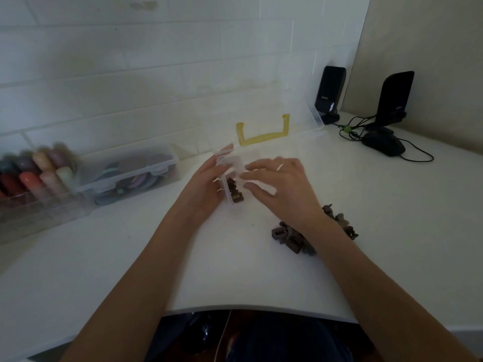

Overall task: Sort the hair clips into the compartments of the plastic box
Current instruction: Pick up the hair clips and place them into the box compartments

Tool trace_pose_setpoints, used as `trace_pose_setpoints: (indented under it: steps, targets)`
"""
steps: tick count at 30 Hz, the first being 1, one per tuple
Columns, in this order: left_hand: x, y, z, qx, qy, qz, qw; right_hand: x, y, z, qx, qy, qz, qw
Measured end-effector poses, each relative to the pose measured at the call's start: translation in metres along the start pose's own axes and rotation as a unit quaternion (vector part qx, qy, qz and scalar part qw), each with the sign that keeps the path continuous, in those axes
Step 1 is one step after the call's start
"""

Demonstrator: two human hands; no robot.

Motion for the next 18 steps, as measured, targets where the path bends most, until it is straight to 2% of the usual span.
trace_pose_setpoints:
  steps: [2,4,6,12,15,18]
  targets:
    - [0.002,-0.003,0.0,-0.009,-0.016,-0.019,1.0,-0.003,-0.018,-0.009,0.104,0.055,-0.013,0.993]
    - [0.002,-0.005,0.0,-0.009,-0.025,-0.022,0.999,-0.007,-0.027,-0.014,0.217,0.1,0.053,0.97]
    - [0.002,-0.006,-0.001,-0.015,-0.03,-0.022,0.999,-0.011,-0.028,-0.014,0.257,0.116,0.142,0.949]
    - [0.0,-0.006,-0.002,-0.024,-0.034,-0.018,0.999,-0.033,-0.017,-0.016,0.258,0.156,0.315,0.9]
    - [0.001,-0.007,-0.002,-0.035,-0.032,-0.017,0.999,-0.037,-0.014,-0.019,0.252,0.164,0.353,0.886]
    - [0.002,-0.009,-0.001,-0.039,-0.035,-0.018,0.998,-0.037,-0.012,-0.022,0.247,0.172,0.355,0.885]
Point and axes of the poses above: each hand's wrist, its own x-axis towards the middle knuckle, its own y-axis out of the palm, z = x × y, the point moved 4 cm from there along x, towards the middle knuckle, and after that the axes turned 13 degrees about -y, right-handed, at the moved point
